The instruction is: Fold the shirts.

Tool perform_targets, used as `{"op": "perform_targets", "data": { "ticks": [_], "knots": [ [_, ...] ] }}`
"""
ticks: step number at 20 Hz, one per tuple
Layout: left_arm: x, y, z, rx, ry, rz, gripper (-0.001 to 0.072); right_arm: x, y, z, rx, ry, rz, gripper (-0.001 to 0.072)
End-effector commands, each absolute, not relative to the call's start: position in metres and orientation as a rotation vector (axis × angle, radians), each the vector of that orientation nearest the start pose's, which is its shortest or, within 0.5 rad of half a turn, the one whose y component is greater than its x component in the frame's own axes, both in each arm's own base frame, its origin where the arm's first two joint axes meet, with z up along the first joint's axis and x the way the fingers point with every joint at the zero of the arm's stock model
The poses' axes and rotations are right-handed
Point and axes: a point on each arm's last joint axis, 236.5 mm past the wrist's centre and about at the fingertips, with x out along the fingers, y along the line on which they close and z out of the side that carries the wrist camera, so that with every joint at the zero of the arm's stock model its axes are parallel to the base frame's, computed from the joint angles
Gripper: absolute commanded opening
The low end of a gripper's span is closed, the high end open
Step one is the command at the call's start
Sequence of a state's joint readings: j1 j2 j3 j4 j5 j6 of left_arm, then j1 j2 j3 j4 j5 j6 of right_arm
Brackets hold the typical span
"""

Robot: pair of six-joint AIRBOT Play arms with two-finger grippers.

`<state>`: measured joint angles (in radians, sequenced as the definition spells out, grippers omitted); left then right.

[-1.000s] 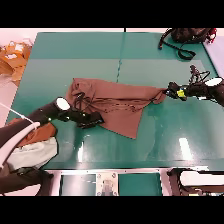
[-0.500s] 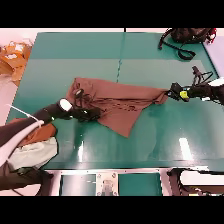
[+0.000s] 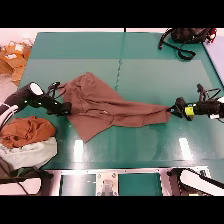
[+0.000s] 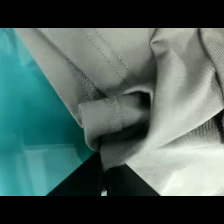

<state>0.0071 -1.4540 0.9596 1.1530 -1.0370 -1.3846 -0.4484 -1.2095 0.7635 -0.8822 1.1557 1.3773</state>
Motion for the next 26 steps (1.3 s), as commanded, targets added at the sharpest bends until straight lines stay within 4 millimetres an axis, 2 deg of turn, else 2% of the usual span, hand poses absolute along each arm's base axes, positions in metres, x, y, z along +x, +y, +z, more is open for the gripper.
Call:
{"op": "perform_targets", "data": {
  "ticks": [1, 5, 6, 7, 8, 9, 12, 14, 16, 18, 19, 21, 23, 26],
  "knots": [
    [0.355, -0.058, -0.098, -0.216, 1.444, -0.246, 0.0023, 0.29, 0.012, -0.066, 0.906, 1.359, 0.034, 0.0016],
    [0.364, -0.095, -0.083, -0.36, 1.391, -0.343, 0.0025, 0.297, 0.026, -0.067, 0.851, 1.34, 0.084, 0.0019],
    [0.363, -0.1, -0.081, -0.386, 1.396, -0.354, 0.0183, 0.299, 0.028, -0.065, 0.839, 1.337, 0.092, 0.0082],
    [0.357, -0.101, -0.08, -0.397, 1.421, -0.362, 0.0564, 0.302, 0.028, -0.061, 0.832, 1.331, 0.1, 0.0243],
    [0.348, -0.1, -0.078, -0.408, 1.457, -0.376, 0.0642, 0.306, 0.026, -0.055, 0.817, 1.325, 0.11, 0.0375],
    [0.341, -0.096, -0.074, -0.412, 1.496, -0.386, 0.0643, 0.31, 0.021, -0.046, 0.78, 1.324, 0.121, 0.0414],
    [0.326, -0.079, -0.049, -0.485, 1.574, -0.364, 0.0643, 0.322, 0.015, -0.006, 0.685, 1.316, 0.18, 0.0414],
    [0.312, -0.07, -0.04, -0.481, 1.594, -0.327, 0.0644, 0.323, 0.02, 0.014, 0.639, 1.289, 0.21, 0.0455],
    [0.284, -0.074, -0.041, -0.488, 1.605, -0.31, 0.0643, 0.31, 0.037, 0.017, 0.571, 1.3, 0.249, 0.0505],
    [0.253, -0.087, -0.053, -0.539, 1.612, -0.304, 0.0643, 0.289, 0.067, 0.007, 0.53, 1.343, 0.309, 0.0506],
    [0.238, -0.094, -0.063, -0.569, 1.617, -0.298, 0.0643, 0.278, 0.085, -0.005, 0.508, 1.376, 0.339, 0.051],
    [0.222, -0.113, -0.084, -0.625, 1.619, -0.297, 0.0643, 0.263, 0.11, -0.035, 0.479, 1.422, 0.353, 0.0511],
    [0.219, -0.136, -0.098, -0.644, 1.582, -0.321, 0.0642, 0.257, 0.123, -0.056, 0.48, 1.464, 0.339, 0.0511],
    [0.225, -0.163, -0.105, -0.611, 1.517, -0.346, 0.0642, 0.251, 0.125, -0.069, 0.538, 1.535, 0.287, 0.0511]
  ]
}}
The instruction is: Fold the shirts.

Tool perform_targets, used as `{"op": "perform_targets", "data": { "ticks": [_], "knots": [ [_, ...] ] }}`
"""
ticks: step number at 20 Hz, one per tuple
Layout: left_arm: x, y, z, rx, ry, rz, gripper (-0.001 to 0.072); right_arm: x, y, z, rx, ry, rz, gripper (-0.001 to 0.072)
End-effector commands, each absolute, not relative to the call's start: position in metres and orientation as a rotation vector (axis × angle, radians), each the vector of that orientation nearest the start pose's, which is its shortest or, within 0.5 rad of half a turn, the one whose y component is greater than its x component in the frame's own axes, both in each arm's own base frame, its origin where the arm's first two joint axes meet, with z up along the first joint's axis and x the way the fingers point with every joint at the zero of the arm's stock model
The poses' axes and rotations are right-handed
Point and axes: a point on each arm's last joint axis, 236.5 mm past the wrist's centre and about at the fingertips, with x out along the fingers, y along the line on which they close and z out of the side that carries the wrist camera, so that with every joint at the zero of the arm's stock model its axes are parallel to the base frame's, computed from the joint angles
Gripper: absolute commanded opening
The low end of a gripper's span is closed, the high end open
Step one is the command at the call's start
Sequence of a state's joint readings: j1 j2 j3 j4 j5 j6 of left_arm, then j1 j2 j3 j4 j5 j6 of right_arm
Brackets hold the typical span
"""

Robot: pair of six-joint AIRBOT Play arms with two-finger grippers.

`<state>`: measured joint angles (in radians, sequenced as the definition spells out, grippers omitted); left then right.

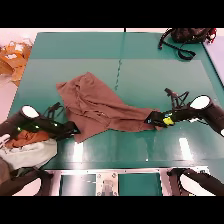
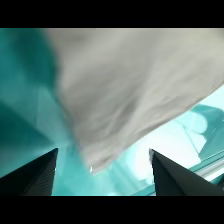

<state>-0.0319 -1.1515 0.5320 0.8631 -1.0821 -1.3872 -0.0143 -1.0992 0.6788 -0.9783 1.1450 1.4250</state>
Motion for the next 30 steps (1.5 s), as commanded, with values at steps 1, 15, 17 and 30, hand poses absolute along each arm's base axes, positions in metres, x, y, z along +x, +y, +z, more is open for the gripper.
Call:
{"op": "perform_targets", "data": {
  "ticks": [1, 15, 17, 30],
  "knots": [
    [0.221, -0.169, -0.104, -0.595, 1.522, -0.365, 0.0641, 0.249, 0.125, -0.07, 0.562, 1.551, 0.264, 0.0511],
    [0.206, -0.174, -0.102, -0.553, 1.568, -0.431, 0.0023, 0.273, 0.166, -0.11, 0.555, 1.505, 0.265, 0.0305],
    [0.206, -0.173, -0.103, -0.532, 1.565, -0.438, 0.0023, 0.277, 0.171, -0.105, 0.538, 1.481, 0.319, 0.0026],
    [0.326, -0.123, 0.179, 0.014, 1.068, -0.458, 0.0022, 0.388, 0.019, 0.258, 0.562, 0.643, 0.245, 0.0016]
  ]
}}
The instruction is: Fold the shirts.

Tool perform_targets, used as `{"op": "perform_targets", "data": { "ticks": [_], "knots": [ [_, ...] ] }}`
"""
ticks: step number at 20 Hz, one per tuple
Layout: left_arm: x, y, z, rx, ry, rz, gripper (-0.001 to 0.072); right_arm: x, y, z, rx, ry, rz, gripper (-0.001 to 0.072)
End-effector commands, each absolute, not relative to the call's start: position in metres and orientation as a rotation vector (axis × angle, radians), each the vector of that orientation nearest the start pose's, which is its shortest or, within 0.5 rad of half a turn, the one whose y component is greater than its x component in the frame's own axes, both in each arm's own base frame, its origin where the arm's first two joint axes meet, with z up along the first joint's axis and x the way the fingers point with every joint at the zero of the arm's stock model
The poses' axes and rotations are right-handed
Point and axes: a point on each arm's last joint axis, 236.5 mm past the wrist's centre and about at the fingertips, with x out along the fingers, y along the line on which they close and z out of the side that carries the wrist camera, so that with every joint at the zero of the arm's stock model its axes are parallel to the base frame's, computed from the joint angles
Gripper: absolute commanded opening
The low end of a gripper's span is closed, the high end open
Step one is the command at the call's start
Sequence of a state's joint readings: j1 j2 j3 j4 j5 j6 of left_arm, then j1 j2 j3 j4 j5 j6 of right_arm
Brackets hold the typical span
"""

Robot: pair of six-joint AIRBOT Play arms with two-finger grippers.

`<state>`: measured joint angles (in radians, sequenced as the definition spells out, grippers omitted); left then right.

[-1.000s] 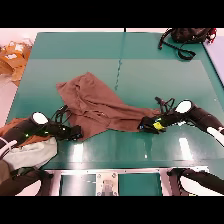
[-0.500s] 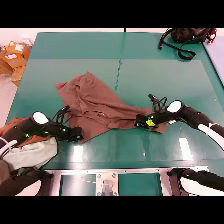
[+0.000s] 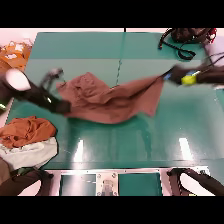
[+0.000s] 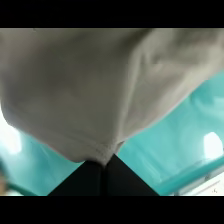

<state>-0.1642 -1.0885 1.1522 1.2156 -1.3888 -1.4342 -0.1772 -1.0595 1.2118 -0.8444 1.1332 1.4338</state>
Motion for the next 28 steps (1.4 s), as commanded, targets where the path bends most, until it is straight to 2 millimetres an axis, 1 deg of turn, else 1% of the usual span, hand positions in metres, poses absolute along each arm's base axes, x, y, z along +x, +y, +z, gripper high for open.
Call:
{"op": "perform_targets", "data": {
  "ticks": [1, 2, 3, 4, 5, 6, 7, 8, 9, 10, 11, 12, 13, 14, 15, 16, 17, 18, 19, 22, 24, 25, 26, 27, 28],
  "knots": [
    [0.334, -0.124, 0.228, 0.024, 0.934, -0.461, 0.0022, 0.382, 0.004, 0.283, 0.574, 0.582, 0.207, 0.0015],
    [0.336, -0.124, 0.283, 0.034, 0.786, -0.464, 0.0022, 0.374, -0.008, 0.313, 0.579, 0.504, 0.185, 0.0015],
    [0.332, -0.123, 0.333, 0.041, 0.65, -0.464, 0.0022, 0.364, -0.013, 0.343, 0.581, 0.424, 0.181, 0.0015],
    [0.323, -0.122, 0.385, 0.048, 0.507, -0.464, 0.0022, 0.353, -0.014, 0.37, 0.574, 0.354, 0.186, 0.0016],
    [0.309, -0.119, 0.428, 0.056, 0.383, -0.461, 0.0023, 0.341, -0.012, 0.396, 0.556, 0.288, 0.189, 0.0015],
    [0.293, -0.115, 0.466, 0.061, 0.267, -0.453, 0.0022, 0.327, -0.012, 0.423, 0.529, 0.214, 0.176, 0.0016],
    [0.281, -0.11, 0.491, 0.065, 0.187, -0.44, 0.0022, 0.313, -0.013, 0.448, 0.495, 0.134, 0.156, 0.0016],
    [0.27, -0.104, 0.51, 0.067, 0.122, -0.42, 0.0022, 0.297, -0.012, 0.477, 0.458, 0.038, 0.136, 0.0015],
    [0.259, -0.099, 0.524, 0.065, 0.063, -0.4, 0.0022, 0.281, -0.01, 0.505, 0.419, -0.056, 0.117, 0.0016],
    [0.252, -0.094, 0.532, 0.071, 0.025, -0.385, 0.0022, 0.266, -0.008, 0.527, 0.378, -0.131, 0.096, 0.0016],
    [0.253, -0.09, 0.534, 0.071, 0.012, -0.368, 0.0022, 0.255, -0.006, 0.543, 0.35, -0.183, 0.083, 0.0016],
    [0.252, -0.086, 0.534, 0.082, 0.004, -0.349, 0.0022, 0.249, -0.002, 0.552, 0.335, -0.212, 0.084, 0.0016],
    [0.259, -0.079, 0.53, 0.092, 0.017, -0.314, 0.0022, 0.248, -0.003, 0.555, 0.335, -0.223, 0.081, 0.0016],
    [0.268, -0.073, 0.523, 0.102, 0.036, -0.285, 0.0022, 0.251, -0.005, 0.553, 0.34, -0.217, 0.08, 0.0016],
    [0.28, -0.069, 0.513, 0.111, 0.062, -0.261, 0.0022, 0.26, -0.01, 0.545, 0.358, -0.193, 0.081, 0.0016],
    [0.297, -0.068, 0.498, 0.114, 0.094, -0.249, 0.0022, 0.273, -0.016, 0.532, 0.384, -0.157, 0.085, 0.0015],
    [0.315, -0.07, 0.48, 0.115, 0.133, -0.247, 0.0022, 0.292, -0.022, 0.512, 0.42, -0.103, 0.096, 0.0016],
    [0.337, -0.074, 0.457, 0.113, 0.181, -0.249, 0.0022, 0.314, -0.026, 0.489, 0.45, -0.041, 0.113, 0.0016],
    [0.36, -0.078, 0.432, 0.112, 0.236, -0.251, 0.0022, 0.342, -0.026, 0.458, 0.471, 0.033, 0.14, 0.0016],
    [0.44, -0.093, 0.335, 0.097, 0.457, -0.262, 0.0022, 0.423, -0.022, 0.362, 0.529, 0.22, 0.179, 0.0016],
    [0.491, -0.104, 0.256, 0.085, 0.621, -0.269, 0.0022, 0.473, -0.026, 0.298, 0.556, 0.325, 0.149, 0.0016],
    [0.512, -0.11, 0.216, 0.075, 0.69, -0.277, 0.0022, 0.495, -0.028, 0.265, 0.57, 0.379, 0.134, 0.0016],
    [0.532, -0.115, 0.175, 0.064, 0.753, -0.28, 0.0022, 0.514, -0.031, 0.236, 0.593, 0.423, 0.12, 0.0016],
    [0.547, -0.119, 0.138, 0.032, 0.807, -0.277, 0.0022, 0.531, -0.034, 0.203, 0.615, 0.473, 0.103, 0.0016],
    [0.559, -0.123, 0.109, -0.01, 0.843, -0.276, 0.0022, 0.543, -0.038, 0.173, 0.635, 0.521, 0.086, 0.0016]
  ]
}}
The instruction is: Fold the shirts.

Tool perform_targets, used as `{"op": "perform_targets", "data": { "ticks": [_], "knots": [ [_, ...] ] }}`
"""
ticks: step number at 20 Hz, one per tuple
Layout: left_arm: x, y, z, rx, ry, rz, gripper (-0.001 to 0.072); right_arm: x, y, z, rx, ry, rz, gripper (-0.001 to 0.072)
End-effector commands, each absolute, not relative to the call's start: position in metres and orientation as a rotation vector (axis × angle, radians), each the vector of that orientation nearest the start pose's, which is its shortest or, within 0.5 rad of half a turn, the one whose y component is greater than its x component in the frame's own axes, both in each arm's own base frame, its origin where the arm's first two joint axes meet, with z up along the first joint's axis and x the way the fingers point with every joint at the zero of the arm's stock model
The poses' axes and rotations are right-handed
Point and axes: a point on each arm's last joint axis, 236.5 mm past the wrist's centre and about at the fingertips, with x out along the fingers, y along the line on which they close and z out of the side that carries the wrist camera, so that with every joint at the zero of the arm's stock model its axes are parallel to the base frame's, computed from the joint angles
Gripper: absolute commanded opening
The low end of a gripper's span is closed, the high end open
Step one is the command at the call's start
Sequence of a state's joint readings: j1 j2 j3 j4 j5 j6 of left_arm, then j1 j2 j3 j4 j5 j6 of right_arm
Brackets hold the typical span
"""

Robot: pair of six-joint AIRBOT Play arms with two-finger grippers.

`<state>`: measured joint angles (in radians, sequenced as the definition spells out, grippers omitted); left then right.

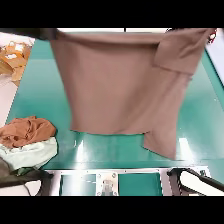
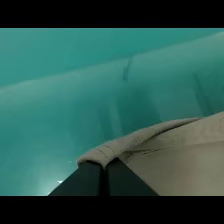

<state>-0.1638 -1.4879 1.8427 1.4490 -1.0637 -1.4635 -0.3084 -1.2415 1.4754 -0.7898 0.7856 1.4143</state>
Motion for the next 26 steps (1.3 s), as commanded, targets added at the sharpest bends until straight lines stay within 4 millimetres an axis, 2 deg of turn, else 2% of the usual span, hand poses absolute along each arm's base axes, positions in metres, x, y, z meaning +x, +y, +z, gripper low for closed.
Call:
{"op": "perform_targets", "data": {
  "ticks": [1, 3, 4, 5, 6, 7, 10, 13, 15, 17, 19, 21, 23, 26],
  "knots": [
    [0.569, -0.13, 0.082, -0.062, 0.874, -0.291, 0.0023, 0.553, -0.04, 0.138, 0.656, 0.581, 0.071, 0.0016],
    [0.577, -0.15, 0.043, -0.176, 0.927, -0.334, 0.0031, 0.56, -0.039, 0.077, 0.692, 0.705, 0.06, 0.0017],
    [0.579, -0.157, 0.026, -0.218, 0.953, -0.347, 0.0324, 0.56, -0.037, 0.051, 0.707, 0.763, 0.06, 0.0027],
    [0.578, -0.163, 0.012, -0.249, 0.98, -0.356, 0.0608, 0.559, -0.035, 0.032, 0.719, 0.807, 0.059, 0.0149],
    [0.576, -0.163, 0.005, -0.255, 1.002, -0.359, 0.0644, 0.556, -0.038, 0.019, 0.727, 0.837, 0.054, 0.0293],
    [0.573, -0.158, 0.004, -0.252, 1.018, -0.356, 0.0644, 0.551, -0.048, 0.013, 0.719, 0.857, 0.038, 0.0351],
    [0.551, -0.117, 0.019, -0.256, 1.13, -0.344, 0.0644, 0.517, -0.094, 0.012, 0.691, 0.948, -0.003, 0.0352],
    [0.511, -0.073, 0.031, -0.258, 1.272, -0.349, 0.0641, 0.459, -0.129, 0.005, 0.7, 1.088, -0.002, 0.0329],
    [0.486, -0.054, 0.027, -0.268, 1.368, -0.353, 0.0642, 0.414, -0.141, -0.016, 0.736, 1.184, -0.03, 0.0334],
    [0.461, -0.044, 0.013, -0.294, 1.473, -0.354, 0.0642, 0.367, -0.153, -0.047, 0.773, 1.283, -0.088, 0.0435],
    [0.434, -0.043, -0.011, -0.315, 1.585, -0.37, 0.0642, 0.331, -0.148, -0.074, 0.857, 1.356, -0.102, 0.0435],
    [0.411, -0.049, -0.037, -0.349, 1.674, -0.388, 0.0642, 0.312, -0.132, -0.094, 0.894, 1.396, -0.068, 0.0435],
    [0.391, -0.056, -0.06, -0.392, 1.734, -0.4, 0.0642, 0.312, -0.117, -0.107, 0.929, 1.377, -0.053, 0.0435],
    [0.368, -0.068, -0.087, -0.463, 1.792, -0.414, 0.0642, 0.319, -0.1, -0.116, 0.934, 1.369, -0.021, 0.0432]
  ]
}}
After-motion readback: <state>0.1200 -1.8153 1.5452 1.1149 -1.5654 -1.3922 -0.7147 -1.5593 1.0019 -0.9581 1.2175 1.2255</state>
